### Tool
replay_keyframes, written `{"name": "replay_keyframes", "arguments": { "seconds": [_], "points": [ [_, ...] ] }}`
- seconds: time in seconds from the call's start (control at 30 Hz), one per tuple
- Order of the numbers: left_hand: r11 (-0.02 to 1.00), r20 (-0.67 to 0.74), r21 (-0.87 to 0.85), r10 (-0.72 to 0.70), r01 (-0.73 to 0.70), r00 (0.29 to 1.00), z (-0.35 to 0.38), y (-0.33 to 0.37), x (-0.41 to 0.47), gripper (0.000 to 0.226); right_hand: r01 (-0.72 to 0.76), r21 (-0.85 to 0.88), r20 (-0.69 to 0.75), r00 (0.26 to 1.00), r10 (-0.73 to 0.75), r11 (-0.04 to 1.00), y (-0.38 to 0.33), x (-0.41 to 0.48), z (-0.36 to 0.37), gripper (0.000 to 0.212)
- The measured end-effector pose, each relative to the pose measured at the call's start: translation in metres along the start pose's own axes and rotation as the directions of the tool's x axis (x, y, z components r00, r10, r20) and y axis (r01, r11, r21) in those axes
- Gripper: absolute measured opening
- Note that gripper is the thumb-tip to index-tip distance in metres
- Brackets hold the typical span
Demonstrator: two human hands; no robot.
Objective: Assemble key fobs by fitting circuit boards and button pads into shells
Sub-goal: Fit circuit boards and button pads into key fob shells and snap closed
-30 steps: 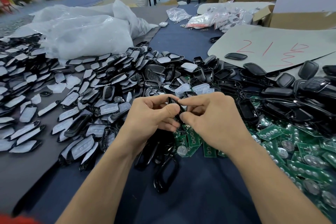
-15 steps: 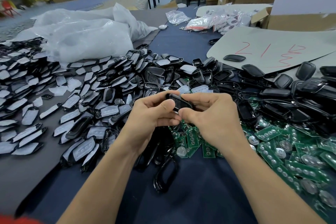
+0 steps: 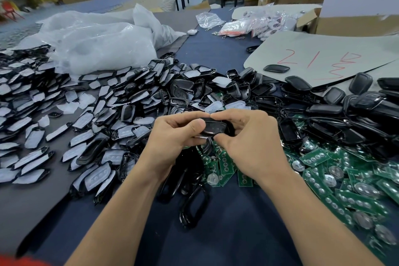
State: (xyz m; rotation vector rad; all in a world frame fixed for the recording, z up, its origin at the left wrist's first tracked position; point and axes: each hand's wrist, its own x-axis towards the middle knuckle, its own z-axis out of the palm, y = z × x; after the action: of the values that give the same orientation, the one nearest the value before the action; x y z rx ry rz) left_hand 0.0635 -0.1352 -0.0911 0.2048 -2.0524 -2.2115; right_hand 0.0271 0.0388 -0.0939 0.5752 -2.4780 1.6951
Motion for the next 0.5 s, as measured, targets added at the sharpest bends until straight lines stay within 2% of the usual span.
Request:
{"name": "replay_keyframes", "arguments": {
  "seconds": [0.2,0.27,0.33,0.4,0.47,0.5],
  "points": [
    [0.999,-0.079,-0.005,0.042,-0.042,0.996,0.005,-0.001,0.001,0.022,0.090,-0.048,-0.042,0.995,-0.092,0.995,0.001,-0.001,0.003,0.043],
    [0.999,-0.120,-0.017,0.041,-0.043,0.992,0.006,-0.001,0.001,0.026,0.033,0.001,-0.071,0.997,-0.033,0.999,0.002,0.001,0.004,0.042],
    [0.998,-0.153,-0.018,0.049,-0.052,0.987,0.006,-0.001,0.002,0.027,-0.100,0.156,-0.047,0.993,0.109,0.983,0.004,0.004,0.003,0.035],
    [0.997,-0.169,-0.008,0.072,-0.075,0.983,0.005,-0.001,0.002,0.027,-0.238,0.400,0.041,0.969,0.242,0.885,0.005,0.008,0.001,0.025],
    [0.996,-0.158,-0.014,0.083,-0.087,0.984,0.005,0.000,0.002,0.023,-0.302,0.549,0.099,0.949,0.299,0.779,0.005,0.011,-0.002,0.021],
    [0.996,-0.140,-0.028,0.079,-0.084,0.987,0.004,0.001,0.002,0.020,-0.307,0.572,0.106,0.947,0.302,0.761,0.005,0.011,-0.004,0.020]
  ]
}}
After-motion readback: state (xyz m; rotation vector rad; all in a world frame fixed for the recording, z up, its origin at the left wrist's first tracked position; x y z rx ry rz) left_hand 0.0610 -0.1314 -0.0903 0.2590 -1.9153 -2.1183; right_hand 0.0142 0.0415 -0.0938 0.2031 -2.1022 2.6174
